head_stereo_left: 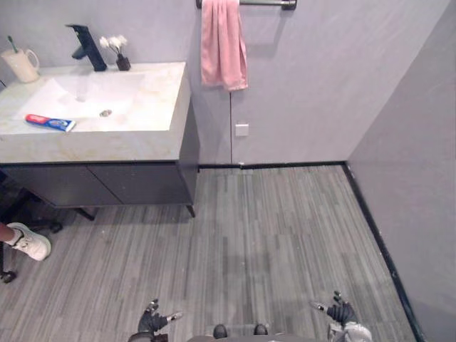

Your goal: Organize washtable

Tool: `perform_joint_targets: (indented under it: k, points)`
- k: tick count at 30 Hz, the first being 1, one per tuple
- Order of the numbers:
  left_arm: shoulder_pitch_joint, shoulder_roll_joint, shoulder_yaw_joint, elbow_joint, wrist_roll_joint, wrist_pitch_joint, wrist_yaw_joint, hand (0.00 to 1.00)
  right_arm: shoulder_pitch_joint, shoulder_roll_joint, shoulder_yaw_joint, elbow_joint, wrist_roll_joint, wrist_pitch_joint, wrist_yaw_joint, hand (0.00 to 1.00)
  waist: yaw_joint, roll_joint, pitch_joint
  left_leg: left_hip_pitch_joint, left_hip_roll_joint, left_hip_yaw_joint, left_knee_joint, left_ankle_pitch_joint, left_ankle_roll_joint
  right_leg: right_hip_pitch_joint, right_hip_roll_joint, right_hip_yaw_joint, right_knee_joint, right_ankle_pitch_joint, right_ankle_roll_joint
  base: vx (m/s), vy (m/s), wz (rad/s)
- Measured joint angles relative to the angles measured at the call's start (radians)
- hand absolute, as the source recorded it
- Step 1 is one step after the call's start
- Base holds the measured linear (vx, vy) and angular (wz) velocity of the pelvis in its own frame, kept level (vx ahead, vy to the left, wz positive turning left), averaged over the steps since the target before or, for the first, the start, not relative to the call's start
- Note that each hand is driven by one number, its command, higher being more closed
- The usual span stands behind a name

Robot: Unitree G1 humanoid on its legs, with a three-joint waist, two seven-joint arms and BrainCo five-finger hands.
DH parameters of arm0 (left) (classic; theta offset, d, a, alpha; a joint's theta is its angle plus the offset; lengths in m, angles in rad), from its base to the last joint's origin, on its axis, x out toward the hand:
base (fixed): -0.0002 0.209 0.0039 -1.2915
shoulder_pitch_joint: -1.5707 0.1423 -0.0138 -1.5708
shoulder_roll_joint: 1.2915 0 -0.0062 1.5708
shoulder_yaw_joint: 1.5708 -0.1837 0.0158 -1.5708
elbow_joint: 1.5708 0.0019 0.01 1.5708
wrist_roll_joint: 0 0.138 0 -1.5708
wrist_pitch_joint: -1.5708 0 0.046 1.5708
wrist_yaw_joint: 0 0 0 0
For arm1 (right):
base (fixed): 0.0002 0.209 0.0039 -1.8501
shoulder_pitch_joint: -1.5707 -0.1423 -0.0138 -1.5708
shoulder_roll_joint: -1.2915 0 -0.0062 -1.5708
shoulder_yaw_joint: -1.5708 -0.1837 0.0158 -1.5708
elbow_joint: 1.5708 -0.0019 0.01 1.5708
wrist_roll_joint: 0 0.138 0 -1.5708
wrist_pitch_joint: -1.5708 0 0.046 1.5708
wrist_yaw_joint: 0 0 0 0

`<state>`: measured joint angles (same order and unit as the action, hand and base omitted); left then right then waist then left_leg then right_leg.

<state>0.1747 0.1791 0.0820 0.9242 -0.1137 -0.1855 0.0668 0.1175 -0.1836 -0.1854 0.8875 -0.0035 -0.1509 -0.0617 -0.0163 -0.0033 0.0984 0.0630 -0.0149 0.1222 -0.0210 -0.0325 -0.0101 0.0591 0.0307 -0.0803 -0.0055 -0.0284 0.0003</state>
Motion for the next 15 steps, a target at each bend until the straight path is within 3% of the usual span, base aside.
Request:
perform_joint_targets:
  k: [10, 15]
  points:
    - [0.005, 0.015, -0.001, -0.082, 0.013, -0.021, -0.003, 0.00, -0.005, -0.026, 0.044, -0.055, -0.073, -0.009, 0.020, 0.00, -0.008, 0.017, 0.018, 0.040, -0.004, -0.027, 0.043, -0.002, 0.000, 0.050, -0.013, -0.004, 0.036, -0.015, 0.016, 0.08, 0.005, 0.04]
    - [0.009, 0.014, -0.004, -0.112, 0.013, -0.021, -0.003, 0.00, -0.004, -0.043, 0.049, -0.101, -0.085, -0.020, 0.020, 0.00, -0.023, 0.017, 0.025, 0.037, -0.003, -0.030, 0.070, -0.045, 0.001, 0.046, -0.014, -0.002, 0.059, -0.053, 0.012, 0.03, -0.017, -0.03]
